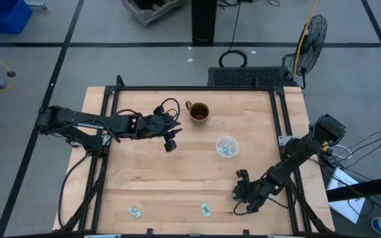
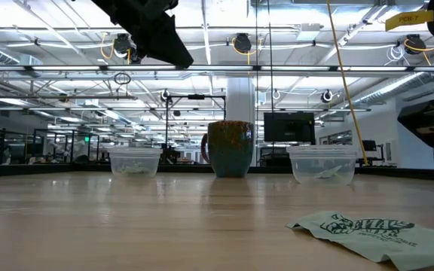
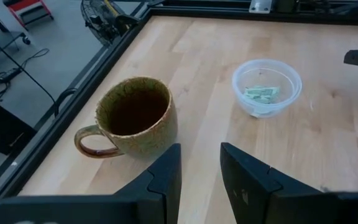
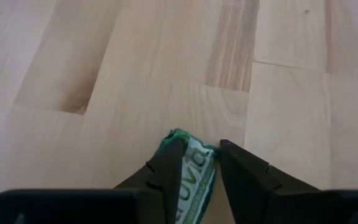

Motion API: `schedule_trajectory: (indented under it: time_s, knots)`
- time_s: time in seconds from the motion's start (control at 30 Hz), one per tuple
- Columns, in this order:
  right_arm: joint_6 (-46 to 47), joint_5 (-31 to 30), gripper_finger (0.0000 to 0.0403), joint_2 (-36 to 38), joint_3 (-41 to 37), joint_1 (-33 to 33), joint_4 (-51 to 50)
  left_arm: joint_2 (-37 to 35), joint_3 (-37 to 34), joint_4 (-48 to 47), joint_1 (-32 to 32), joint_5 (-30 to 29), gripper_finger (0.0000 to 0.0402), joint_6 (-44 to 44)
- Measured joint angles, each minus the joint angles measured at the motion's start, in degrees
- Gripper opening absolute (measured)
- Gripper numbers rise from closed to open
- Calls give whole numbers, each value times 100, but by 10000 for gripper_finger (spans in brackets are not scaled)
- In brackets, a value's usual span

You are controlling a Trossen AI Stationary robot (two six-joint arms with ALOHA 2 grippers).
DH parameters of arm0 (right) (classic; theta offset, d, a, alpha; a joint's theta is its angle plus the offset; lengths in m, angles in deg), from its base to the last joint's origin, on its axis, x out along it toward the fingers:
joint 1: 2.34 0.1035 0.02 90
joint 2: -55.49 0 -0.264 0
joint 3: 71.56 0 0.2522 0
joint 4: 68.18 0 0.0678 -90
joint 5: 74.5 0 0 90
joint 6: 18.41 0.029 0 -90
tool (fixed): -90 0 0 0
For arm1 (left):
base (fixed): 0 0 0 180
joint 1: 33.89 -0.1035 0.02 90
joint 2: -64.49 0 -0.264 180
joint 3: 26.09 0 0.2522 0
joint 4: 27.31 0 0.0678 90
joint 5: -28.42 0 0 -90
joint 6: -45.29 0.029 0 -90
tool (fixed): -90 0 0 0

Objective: Pick and place Stevia / Truvia into bins
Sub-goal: Put the green truvia packet into the right round transparent container

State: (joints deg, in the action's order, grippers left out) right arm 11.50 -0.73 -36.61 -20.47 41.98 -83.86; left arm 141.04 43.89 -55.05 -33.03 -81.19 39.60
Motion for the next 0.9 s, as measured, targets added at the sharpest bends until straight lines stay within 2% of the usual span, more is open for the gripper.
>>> schedule_trajectory:
  time_s: [0.27, 0.53, 0.73, 0.9]
  knots:
    - [-1127, -258, 49, 501, -42, -231, -198, 0, 0, 7, -2, 0, 118, 0]
    - [-2686, -1120, 28, 1379, -38, -859, -379, 0, 0, 38, -9, -2, 118, 59]
    - [-3806, -1808, 29, 2227, -34, -1716, -580, 0, 0, 39, -9, -3, 118, 238]
    - [-3907, -1814, 29, 2565, -32, -2757, -990, 0, 0, 44, -9, -2, 118, 240]
